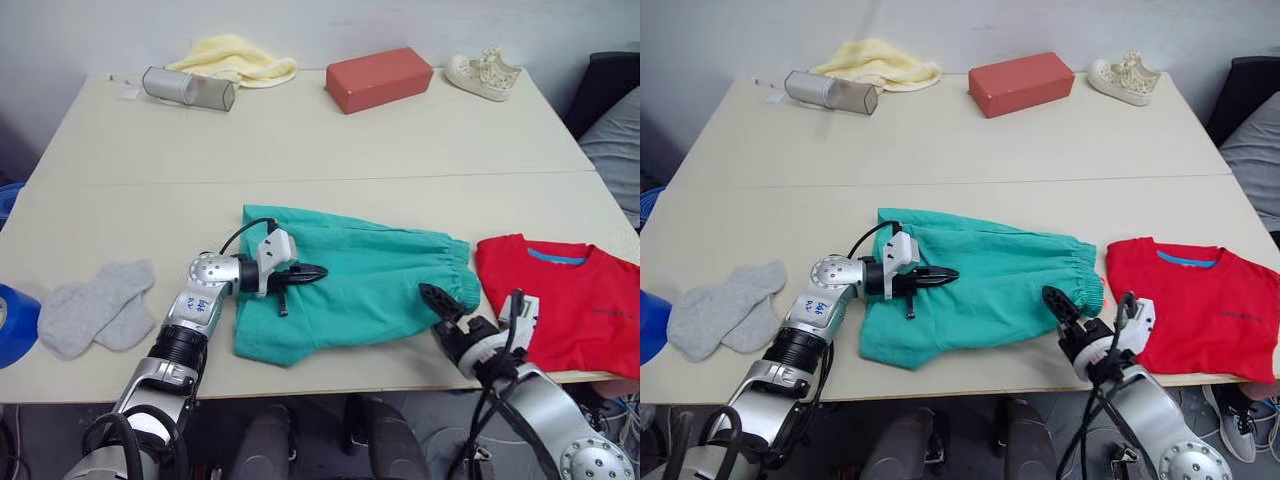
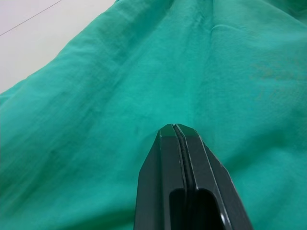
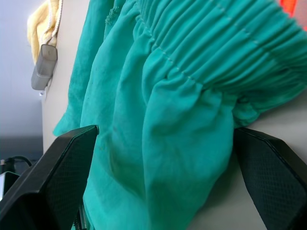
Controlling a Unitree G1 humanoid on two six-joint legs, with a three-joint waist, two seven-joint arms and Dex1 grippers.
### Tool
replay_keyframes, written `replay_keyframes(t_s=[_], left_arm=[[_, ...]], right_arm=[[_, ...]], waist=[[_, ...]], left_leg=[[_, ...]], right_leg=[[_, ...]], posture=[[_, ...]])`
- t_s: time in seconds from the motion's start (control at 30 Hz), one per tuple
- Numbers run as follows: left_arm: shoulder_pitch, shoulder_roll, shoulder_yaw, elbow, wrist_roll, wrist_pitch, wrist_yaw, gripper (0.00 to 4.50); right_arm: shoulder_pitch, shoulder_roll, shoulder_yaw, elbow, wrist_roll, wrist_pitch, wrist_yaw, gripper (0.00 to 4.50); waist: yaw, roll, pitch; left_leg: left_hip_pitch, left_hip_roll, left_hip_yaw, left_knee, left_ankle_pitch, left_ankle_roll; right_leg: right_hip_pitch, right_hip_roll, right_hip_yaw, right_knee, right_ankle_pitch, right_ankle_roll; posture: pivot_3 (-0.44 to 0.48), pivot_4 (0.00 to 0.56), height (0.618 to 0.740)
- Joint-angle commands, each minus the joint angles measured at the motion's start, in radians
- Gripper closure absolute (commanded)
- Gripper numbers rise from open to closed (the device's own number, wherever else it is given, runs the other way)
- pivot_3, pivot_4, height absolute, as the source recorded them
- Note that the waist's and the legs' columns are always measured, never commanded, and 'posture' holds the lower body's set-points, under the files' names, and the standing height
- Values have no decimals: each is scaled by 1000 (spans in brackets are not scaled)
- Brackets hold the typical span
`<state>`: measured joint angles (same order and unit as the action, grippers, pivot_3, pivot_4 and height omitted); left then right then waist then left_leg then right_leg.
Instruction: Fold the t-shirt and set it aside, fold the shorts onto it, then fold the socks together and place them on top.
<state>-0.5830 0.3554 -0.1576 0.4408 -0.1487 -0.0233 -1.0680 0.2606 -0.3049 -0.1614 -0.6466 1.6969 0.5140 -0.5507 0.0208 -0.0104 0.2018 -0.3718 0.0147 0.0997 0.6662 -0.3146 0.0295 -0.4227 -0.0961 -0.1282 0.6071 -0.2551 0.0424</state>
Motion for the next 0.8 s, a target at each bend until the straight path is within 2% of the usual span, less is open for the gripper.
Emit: replay_keyframes(t_s=[0.03, 0.13, 0.23, 0.37, 0.6, 0.7, 0.8], left_arm=[[-5, 0, 16, -14, -14, -15, 3, 4500], [3, 0, 15, -11, -15, -23, -1, 4500], [3, -1, 15, -10, -16, -24, -2, 4500], [2, -2, 17, -2, -14, -31, 4, 4500], [0, -5, 28, 8, -15, -36, 33, 4500], [2, -9, 31, 0, -13, -5, 65, 4500], [-2, -8, 23, -4, 1, 35, 97, 4500]], right_arm=[[-46, 49, 39, 30, -63, -38, -27, 38], [-131, 90, 49, 142, -265, -82, -15, 38], [-161, 116, 40, 182, -332, -96, 48, 605], [-197, 124, 34, 199, -490, -138, 134, 2054], [-241, 58, 38, 195, -733, -138, 264, 4491], [-269, -36, 71, 176, -918, -138, 336, 4491], [-303, -190, 151, 154, -1142, -160, 455, 4491]], waist=[[-5, -1, 0], [-13, -1, -1], [-11, -2, -1], [-2, -2, -1], [-1, -2, -1], [-1, -2, -1], [0, -2, -1]], left_leg=[[0, 0, 0, 0, 0, 0], [1, 0, 1, 0, -2, 5], [1, 0, 2, 0, 2, 6], [1, 0, 2, 0, 3, 6], [-2, 0, 5, -1, 2, 5], [-2, 0, 6, -1, 2, 6], [-2, 0, 7, -1, 1, 7]], right_leg=[[0, 0, 0, 0, 0, 0], [0, 0, 2, 2, 1, 0], [0, 0, 4, 1, 1, 0], [0, 0, 5, 1, 2, 0], [-7, 0, 6, 4, 4, -1], [-7, 0, 6, 3, 4, -1], [-7, 0, 6, 3, 4, -1]], posture=[[0, 150, 740], [0, 150, 740], [0, 150, 740], [0, 150, 740], [0, 150, 740], [0, 150, 740], [0, 150, 740]])
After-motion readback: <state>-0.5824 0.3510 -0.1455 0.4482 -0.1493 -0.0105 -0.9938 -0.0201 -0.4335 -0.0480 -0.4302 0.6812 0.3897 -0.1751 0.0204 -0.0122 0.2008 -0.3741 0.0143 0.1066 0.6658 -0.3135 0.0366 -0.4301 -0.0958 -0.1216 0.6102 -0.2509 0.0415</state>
